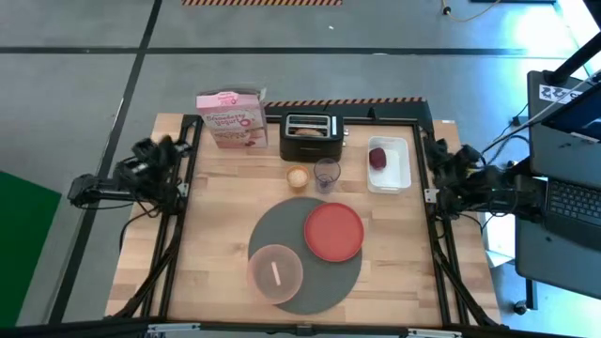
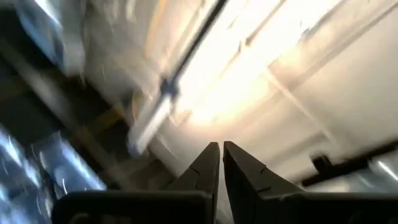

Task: Arrange a breakfast setting
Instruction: Pour the cereal from the cereal box into the light pink bowl

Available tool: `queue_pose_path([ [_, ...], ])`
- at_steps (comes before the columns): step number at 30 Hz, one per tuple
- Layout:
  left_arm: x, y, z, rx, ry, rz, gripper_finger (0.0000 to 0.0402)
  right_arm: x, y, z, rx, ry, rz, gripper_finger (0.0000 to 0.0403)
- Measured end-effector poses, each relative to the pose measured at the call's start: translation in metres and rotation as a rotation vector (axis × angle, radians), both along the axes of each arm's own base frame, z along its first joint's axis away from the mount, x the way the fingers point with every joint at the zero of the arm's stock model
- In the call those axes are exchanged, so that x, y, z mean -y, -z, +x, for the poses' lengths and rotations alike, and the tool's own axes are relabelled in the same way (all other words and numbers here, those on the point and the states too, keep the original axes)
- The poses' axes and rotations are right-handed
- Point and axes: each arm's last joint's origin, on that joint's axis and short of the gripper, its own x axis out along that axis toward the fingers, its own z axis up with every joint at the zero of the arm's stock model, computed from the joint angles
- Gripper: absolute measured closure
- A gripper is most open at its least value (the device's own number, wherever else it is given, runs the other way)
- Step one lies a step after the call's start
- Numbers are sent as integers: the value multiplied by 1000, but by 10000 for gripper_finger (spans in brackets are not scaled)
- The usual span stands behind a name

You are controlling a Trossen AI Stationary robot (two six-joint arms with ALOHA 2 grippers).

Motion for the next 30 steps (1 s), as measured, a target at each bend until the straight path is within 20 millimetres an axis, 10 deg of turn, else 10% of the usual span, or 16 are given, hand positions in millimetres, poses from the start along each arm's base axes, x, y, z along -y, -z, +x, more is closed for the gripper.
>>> queue_pose_path([
  [15,-4,-89,3,-195,-534,136,384,8,-49,49,-3,176,128,368],
  [30,-29,-211,55,-821,-1082,396,384,21,-146,113,-542,634,-319,368],
])
